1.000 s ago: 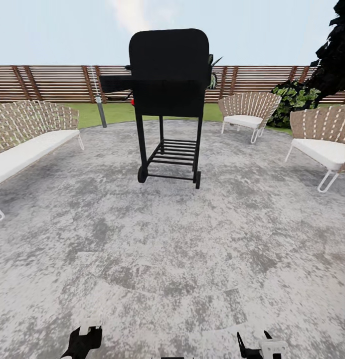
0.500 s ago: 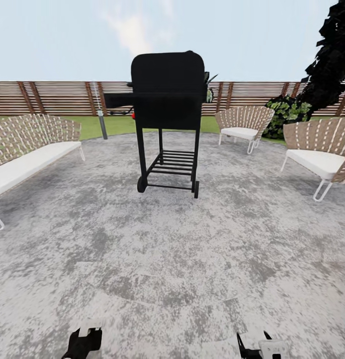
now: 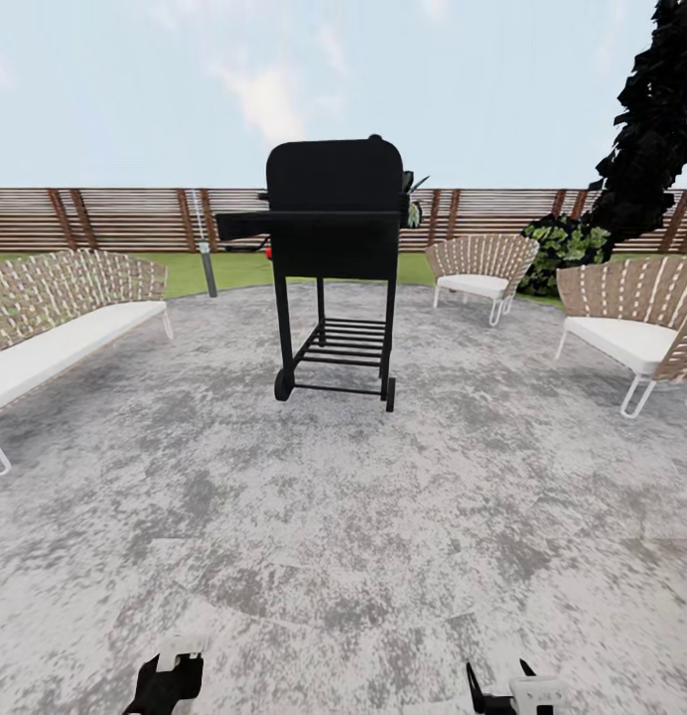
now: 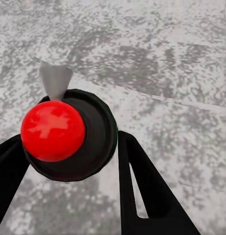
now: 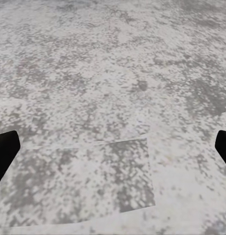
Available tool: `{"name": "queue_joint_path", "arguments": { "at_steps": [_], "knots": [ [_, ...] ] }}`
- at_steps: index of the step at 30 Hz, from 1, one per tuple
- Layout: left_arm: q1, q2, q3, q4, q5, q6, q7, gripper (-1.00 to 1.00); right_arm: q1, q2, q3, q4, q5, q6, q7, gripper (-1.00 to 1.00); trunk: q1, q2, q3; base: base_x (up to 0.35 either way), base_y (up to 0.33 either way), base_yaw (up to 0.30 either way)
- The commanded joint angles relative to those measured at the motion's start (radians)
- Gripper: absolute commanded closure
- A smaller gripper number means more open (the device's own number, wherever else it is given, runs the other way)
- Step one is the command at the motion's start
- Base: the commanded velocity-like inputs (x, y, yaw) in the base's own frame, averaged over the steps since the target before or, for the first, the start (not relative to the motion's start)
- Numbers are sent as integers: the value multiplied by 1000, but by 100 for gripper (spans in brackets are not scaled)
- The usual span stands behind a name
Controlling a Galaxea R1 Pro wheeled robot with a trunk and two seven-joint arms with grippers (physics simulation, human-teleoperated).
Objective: In the garden, pick up the pesticide atomizer on the floor and spray pesticide onto both trees until each tree trunk is fully covered.
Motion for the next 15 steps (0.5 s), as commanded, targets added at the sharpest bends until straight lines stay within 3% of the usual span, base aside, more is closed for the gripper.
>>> {"name": "queue_joint_path", "arguments": {
  "at_steps": [1, 5, 15],
  "knots": [
    [0, 0, 0, 1, 4, -3, 1, 100, 0, 1, 0, 1, 0, -3, 1, -100, -1, 0, 3, 0, 0, 0],
    [0, 0, 0, 1, 4, -4, 1, 100, -1, 2, -1, 1, 1, -3, 1, -100, -3, 2, 18, 0, 0, 0],
    [0, -2, -1, 1, 4, -4, 1, 100, -1, 2, -1, 1, 1, -3, 1, -100, -41, 72, 50, 0, 0, 0]
  ]
}}
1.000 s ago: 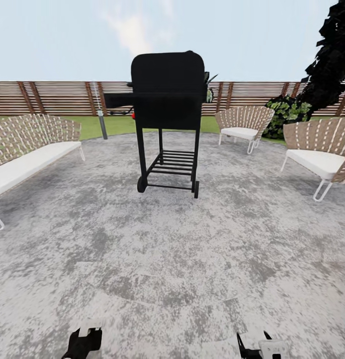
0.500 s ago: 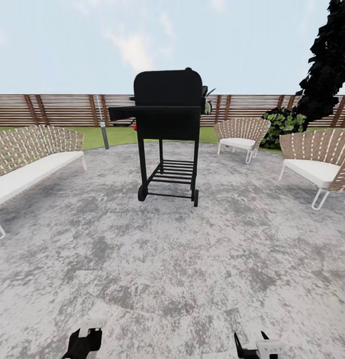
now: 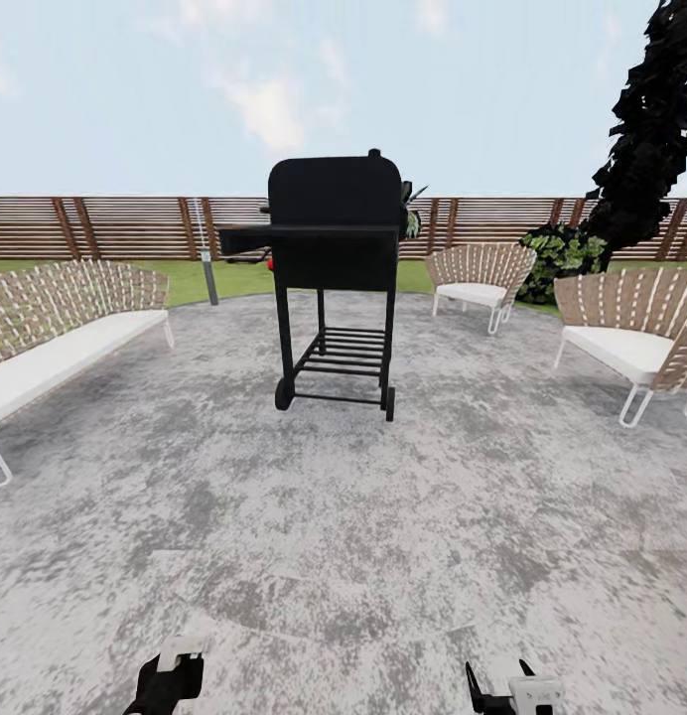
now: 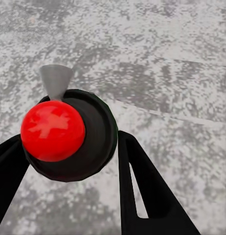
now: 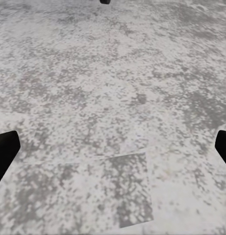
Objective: In the garden, pick up the pesticide atomizer on the floor and spray pesticide onto both trees until each tree trunk is fully covered.
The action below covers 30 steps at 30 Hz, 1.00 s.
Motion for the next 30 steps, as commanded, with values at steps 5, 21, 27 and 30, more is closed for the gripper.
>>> {"name": "queue_joint_path", "arguments": {
  "at_steps": [5, 21, 27, 30],
  "knots": [
    [0, 0, -1, 1, 4, -3, 1, 100, 0, 0, 0, 1, 0, -3, 2, -100, -19, 35, 15, 0, 0, 0],
    [0, 0, -1, 1, 4, -3, 1, 100, 0, 0, 2, 1, 0, -3, 2, -100, -81, 147, 65, 0, 0, 0],
    [0, 0, -2, 0, 4, -3, 1, 100, 0, 0, 1, 1, 0, -3, 2, -100, -92, 168, 74, 0, 0, 0],
    [0, 0, -2, -1, 4, -3, 1, 100, 0, 0, 1, 1, 0, -3, 2, -100, -92, 168, 74, 0, 0, 0]
  ]
}}
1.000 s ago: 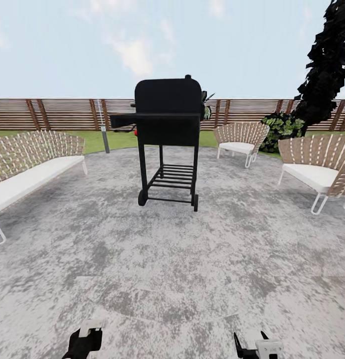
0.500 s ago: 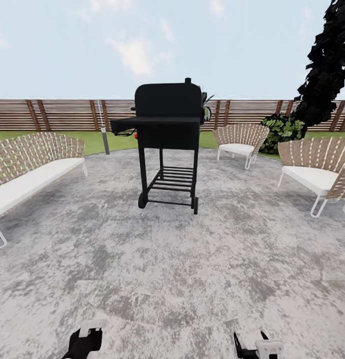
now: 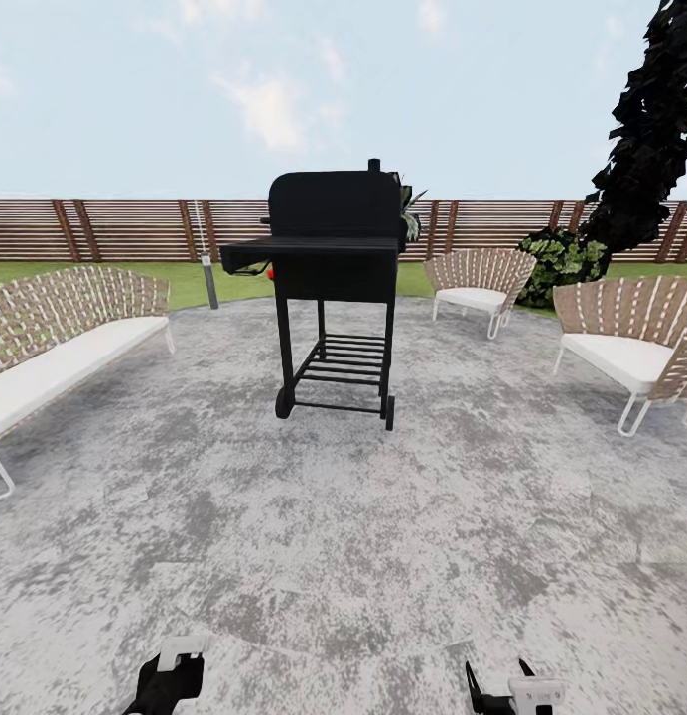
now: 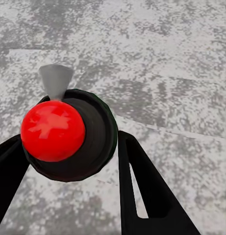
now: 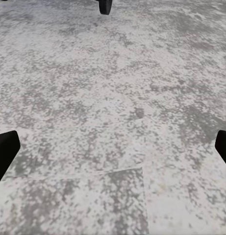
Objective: In the garden, pick up the pesticide atomizer on the floor and spray pesticide onto both trees until each tree trunk is fully covered.
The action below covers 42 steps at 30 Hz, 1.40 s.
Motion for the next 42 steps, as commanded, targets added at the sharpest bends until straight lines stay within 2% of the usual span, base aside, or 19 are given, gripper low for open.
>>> {"name": "queue_joint_path", "arguments": {
  "at_steps": [1, 11, 18, 27, 42],
  "knots": [
    [-1, -1, 0, 0, 4, -3, 1, 100, -1, 0, 0, 1, 0, -3, 1, -100, 0, 0, -1, 0, 0, 0],
    [-1, -2, 0, 0, 4, -8, 1, 100, -1, 0, -1, 1, 0, -3, 1, -100, 0, 0, -1, -16, 24, 0],
    [-1, -2, 0, 0, 4, -8, 1, 100, -1, 0, -1, 0, 0, -3, 1, -100, 0, 0, -1, -118, 251, 0],
    [-1, -1, 1, 0, 4, -8, 1, 100, -1, 1, -1, 1, -2, -3, 0, -100, 0, 0, -14, -140, 271, 0],
    [-1, -2, 0, -1, 4, -8, 2, 100, -1, 1, -1, 0, -2, -3, 1, -100, -4, 7, -34, -13, 20, 0]
  ]
}}
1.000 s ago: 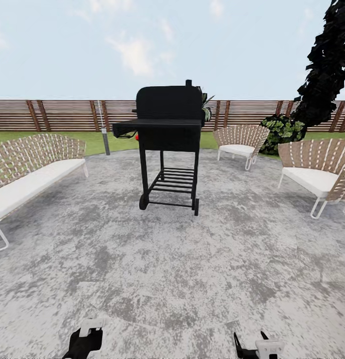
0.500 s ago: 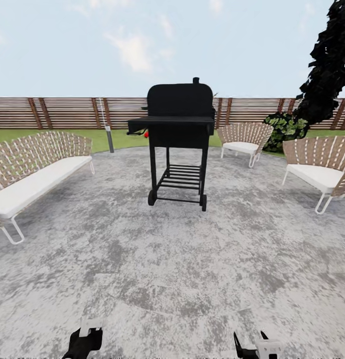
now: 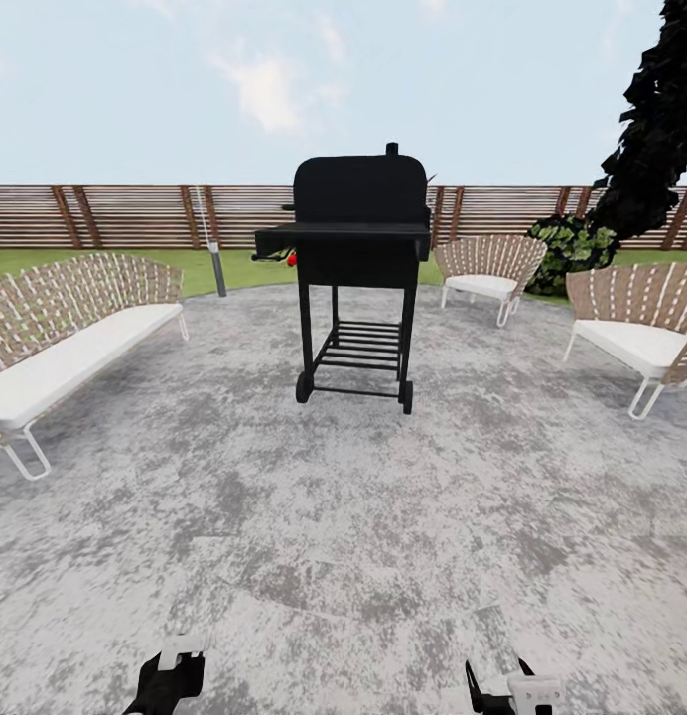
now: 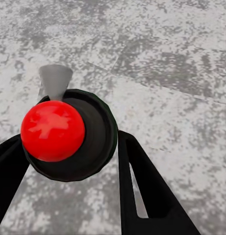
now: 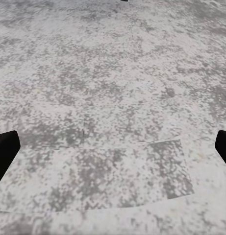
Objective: In the garden, pick up the pesticide atomizer on the floor and spray pesticide onto both trees until each tree trunk is fully covered.
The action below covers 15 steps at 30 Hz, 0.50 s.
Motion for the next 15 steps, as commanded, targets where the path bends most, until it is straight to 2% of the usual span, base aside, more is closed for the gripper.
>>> {"name": "queue_joint_path", "arguments": {
  "at_steps": [1, 4, 15],
  "knots": [
    [0, 0, 0, 1, 4, -3, 0, 100, -1, 0, 0, 1, 0, -3, 1, -100, -4, 7, 1, 0, 0, 0],
    [0, 0, 0, 1, 4, -3, 1, 100, 0, 0, 0, 1, 0, -3, 1, -100, -16, 28, 5, 0, 0, 0],
    [0, 0, 0, -1, 3, -3, 1, 100, 0, 0, 0, 1, 0, -3, 2, -100, -16, 28, -12, 0, 0, -1]
  ]
}}
